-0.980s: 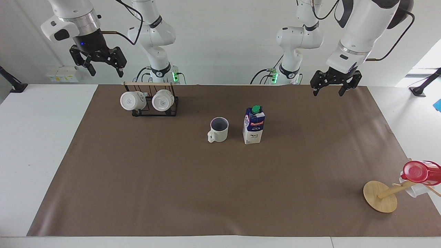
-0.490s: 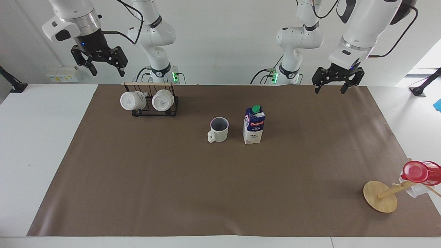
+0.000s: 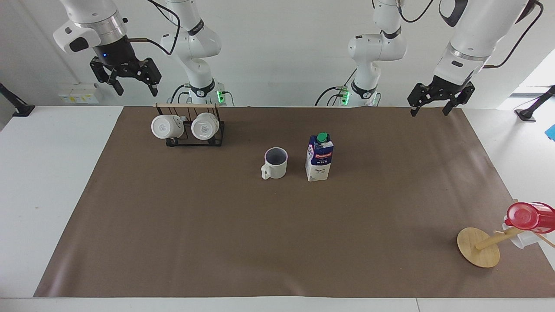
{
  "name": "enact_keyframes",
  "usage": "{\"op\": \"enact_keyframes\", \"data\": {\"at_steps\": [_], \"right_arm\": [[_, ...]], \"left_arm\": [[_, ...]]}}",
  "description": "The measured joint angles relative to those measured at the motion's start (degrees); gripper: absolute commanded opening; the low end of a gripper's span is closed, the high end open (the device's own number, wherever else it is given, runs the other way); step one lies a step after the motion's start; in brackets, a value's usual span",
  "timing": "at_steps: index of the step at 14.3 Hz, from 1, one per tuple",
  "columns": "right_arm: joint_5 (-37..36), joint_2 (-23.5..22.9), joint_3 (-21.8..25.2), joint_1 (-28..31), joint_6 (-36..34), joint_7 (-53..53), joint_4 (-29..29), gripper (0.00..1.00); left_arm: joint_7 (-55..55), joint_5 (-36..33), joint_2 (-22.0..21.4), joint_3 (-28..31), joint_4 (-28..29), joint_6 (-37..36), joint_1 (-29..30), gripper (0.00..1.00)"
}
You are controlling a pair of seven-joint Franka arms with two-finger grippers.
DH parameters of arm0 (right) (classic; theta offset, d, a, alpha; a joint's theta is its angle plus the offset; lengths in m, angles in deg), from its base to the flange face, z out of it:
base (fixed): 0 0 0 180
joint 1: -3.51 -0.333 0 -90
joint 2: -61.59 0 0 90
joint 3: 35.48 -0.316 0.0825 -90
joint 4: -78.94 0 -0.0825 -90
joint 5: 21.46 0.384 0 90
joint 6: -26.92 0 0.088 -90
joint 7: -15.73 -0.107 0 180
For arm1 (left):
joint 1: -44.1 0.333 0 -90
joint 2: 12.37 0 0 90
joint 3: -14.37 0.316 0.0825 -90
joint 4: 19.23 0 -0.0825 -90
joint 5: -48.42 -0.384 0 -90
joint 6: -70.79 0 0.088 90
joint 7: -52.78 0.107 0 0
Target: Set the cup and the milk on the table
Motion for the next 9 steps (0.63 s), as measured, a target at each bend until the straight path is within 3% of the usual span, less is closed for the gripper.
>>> {"op": "enact_keyframes", "data": {"at_steps": [9], "right_arm": [[0.0,0.0,0.0,0.0,0.0,0.0,0.0,1.00]], "left_arm": [[3.0,1.4,0.0,-0.3,0.0,-1.1,0.1,1.00]]}}
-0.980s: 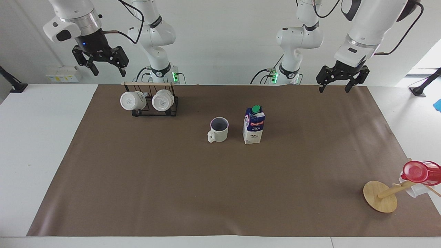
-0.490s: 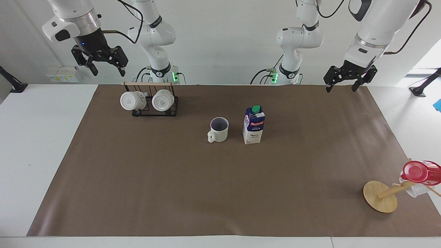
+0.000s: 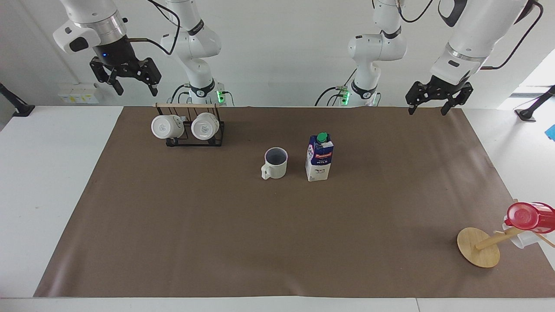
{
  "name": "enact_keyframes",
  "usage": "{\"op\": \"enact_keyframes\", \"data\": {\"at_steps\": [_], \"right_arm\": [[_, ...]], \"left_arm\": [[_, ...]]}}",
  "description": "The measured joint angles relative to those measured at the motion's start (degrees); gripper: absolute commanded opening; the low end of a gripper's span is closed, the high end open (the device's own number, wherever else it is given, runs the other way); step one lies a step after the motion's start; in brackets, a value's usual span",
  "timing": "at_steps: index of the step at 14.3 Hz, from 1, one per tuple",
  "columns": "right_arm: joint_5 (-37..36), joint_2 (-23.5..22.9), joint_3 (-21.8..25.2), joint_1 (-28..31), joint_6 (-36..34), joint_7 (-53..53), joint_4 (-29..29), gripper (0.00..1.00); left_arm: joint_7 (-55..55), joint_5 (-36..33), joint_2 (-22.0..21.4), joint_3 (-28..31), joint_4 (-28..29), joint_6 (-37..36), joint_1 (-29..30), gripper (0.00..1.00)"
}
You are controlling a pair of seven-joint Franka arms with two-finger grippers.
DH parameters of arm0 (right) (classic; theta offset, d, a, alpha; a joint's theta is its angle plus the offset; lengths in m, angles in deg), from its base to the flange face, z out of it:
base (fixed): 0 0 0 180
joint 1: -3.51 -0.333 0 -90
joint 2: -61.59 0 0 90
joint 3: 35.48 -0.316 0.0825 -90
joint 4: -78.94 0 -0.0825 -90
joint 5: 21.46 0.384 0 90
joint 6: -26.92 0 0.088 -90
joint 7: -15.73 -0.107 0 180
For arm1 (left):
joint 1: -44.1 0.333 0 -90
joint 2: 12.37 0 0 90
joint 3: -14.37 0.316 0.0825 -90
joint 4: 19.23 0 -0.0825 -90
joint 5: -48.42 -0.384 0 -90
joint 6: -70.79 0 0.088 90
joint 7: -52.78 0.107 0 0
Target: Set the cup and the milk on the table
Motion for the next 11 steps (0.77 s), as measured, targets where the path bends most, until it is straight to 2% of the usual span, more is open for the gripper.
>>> {"op": "enact_keyframes", "data": {"at_steps": [11], "right_arm": [[0.0,0.0,0.0,0.0,0.0,0.0,0.0,1.00]], "left_arm": [[0.1,1.1,0.0,-0.1,0.0,-0.8,0.0,1.00]]}}
